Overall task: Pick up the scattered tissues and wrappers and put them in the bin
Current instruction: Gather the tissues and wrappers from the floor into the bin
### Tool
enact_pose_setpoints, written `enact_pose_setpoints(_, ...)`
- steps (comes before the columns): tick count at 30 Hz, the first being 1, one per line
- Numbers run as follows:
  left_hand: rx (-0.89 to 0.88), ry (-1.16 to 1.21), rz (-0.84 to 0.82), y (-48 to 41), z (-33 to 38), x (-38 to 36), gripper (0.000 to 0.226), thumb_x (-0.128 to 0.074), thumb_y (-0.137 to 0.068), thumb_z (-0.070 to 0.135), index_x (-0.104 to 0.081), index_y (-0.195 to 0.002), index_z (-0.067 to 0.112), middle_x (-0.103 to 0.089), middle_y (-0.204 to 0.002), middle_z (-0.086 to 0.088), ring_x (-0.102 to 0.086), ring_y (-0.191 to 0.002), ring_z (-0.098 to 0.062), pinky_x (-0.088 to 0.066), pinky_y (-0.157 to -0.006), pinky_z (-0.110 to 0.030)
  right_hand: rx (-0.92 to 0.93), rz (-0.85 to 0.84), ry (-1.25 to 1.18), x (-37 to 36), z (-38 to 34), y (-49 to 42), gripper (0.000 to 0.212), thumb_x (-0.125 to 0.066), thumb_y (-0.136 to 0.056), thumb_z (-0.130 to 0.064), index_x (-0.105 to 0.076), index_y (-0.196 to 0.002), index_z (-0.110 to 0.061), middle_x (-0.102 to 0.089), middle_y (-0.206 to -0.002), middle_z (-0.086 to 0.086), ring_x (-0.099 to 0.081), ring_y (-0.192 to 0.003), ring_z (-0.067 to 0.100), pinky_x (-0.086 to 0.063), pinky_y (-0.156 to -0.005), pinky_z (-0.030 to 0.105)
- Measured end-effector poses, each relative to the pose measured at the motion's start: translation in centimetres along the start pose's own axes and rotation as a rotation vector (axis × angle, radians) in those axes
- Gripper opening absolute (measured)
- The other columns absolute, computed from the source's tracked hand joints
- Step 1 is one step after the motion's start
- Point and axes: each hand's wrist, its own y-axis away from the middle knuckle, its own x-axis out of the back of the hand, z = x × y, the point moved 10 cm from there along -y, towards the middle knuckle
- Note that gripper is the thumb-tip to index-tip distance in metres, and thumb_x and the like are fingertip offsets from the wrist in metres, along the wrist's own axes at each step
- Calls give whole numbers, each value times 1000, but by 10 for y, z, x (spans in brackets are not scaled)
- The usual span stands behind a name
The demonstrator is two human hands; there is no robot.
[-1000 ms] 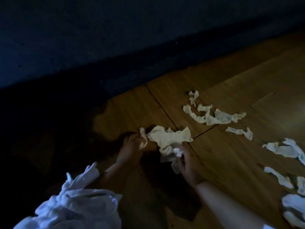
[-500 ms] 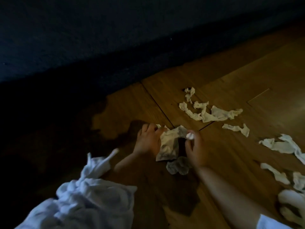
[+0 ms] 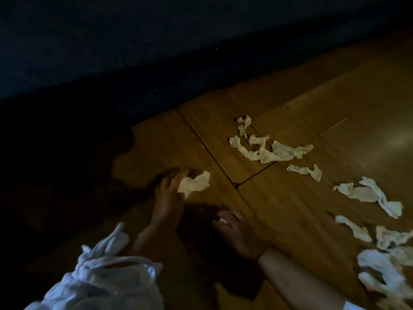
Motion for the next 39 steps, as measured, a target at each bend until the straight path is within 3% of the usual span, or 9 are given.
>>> enact_pose_setpoints(3, -58, -136, -7, 6, -5, -6, 40, -44, -92, 21, -47, -131, 29, -28, -143, -5, -26, -130, -28, -33, -103, -38, -309, 53, -285, 20, 38, -12, 11, -50, -93, -22, -59, -89, -28, -55, -90, -6, -53, -82, 11, -39, -71, 17)
enact_pose_setpoints(6, -50, -126, -68, 5, -6, -24, 65, -26, -77, 62, -40, -132, 31, -22, -146, 3, -15, -140, -25, -19, -112, -55, -443, 305, -297, 76, 81, -28, 21, -47, -93, -7, -60, -110, -10, -54, -110, 3, -51, -91, 5, -38, -77, 10)
enact_pose_setpoints(10, -60, -199, 74, -2, -2, -24, 54, -19, -86, 58, -49, -119, 27, -18, -153, 3, 7, -145, -18, 7, -115, -48, -702, 600, -195, 132, 163, -63, 22, -44, -95, -16, -61, -105, -7, -60, -110, 17, -54, -105, 33, -45, -88, 41)
enact_pose_setpoints(15, -21, -274, 40, -4, -5, -29, 57, -14, -87, 47, -32, -139, 34, -1, -158, 5, 28, -137, -11, 19, -110, -42, -935, 391, -335, 117, 220, -106, 59, -43, -91, -52, -47, -130, -7, -36, -141, 21, -34, -130, 37, -28, -108, 45)
enact_pose_setpoints(20, 63, -351, -135, -7, -16, -40, 56, -20, -95, 46, 22, -131, 51, 19, -156, 6, 37, -130, -12, 17, -111, -48, -601, 15, -170, 66, 160, -158, 85, -47, -79, -69, -14, -147, -29, -4, -158, 1, -6, -145, 29, -13, -115, 55)
enact_pose_setpoints(25, 85, -321, -220, -9, -14, -41, 56, -22, -97, 50, 14, -138, 50, 20, -156, 7, 33, -136, -18, 14, -111, -52, -367, 299, -132, 59, 115, -138, 47, -36, -88, -41, -54, -124, -17, -54, -129, 10, -46, -121, 36, -32, -100, 46)
enact_pose_setpoints(30, 72, -331, -249, -11, -14, -42, 56, -25, -97, 49, 8, -142, 49, 21, -156, 7, 28, -140, -22, 15, -111, -52, -700, 459, -312, 90, 167, -155, 40, -44, -95, -12, -40, -135, -10, -47, -132, 16, -49, -118, 31, -42, -95, 37)
enact_pose_setpoints(35, 70, -310, -263, -11, -15, -44, 57, -14, -89, 59, 7, -141, 51, 23, -155, 9, 37, -130, -12, 17, -110, -51, -658, -4, 84, 71, 182, -203, 44, -42, -97, -25, -37, -139, -13, -25, -149, 17, -22, -137, 37, -28, -107, 47)
enact_pose_setpoints(39, 78, -319, -271, -12, -17, -46, 57, -10, -86, 60, 11, -138, 53, 23, -155, 8, 36, -127, -11, 16, -111, -52, -370, 80, 43, 66, 131, -181, 44, -43, -94, -29, -43, -136, -15, -45, -136, 16, -41, -123, 35, -36, -96, 42)
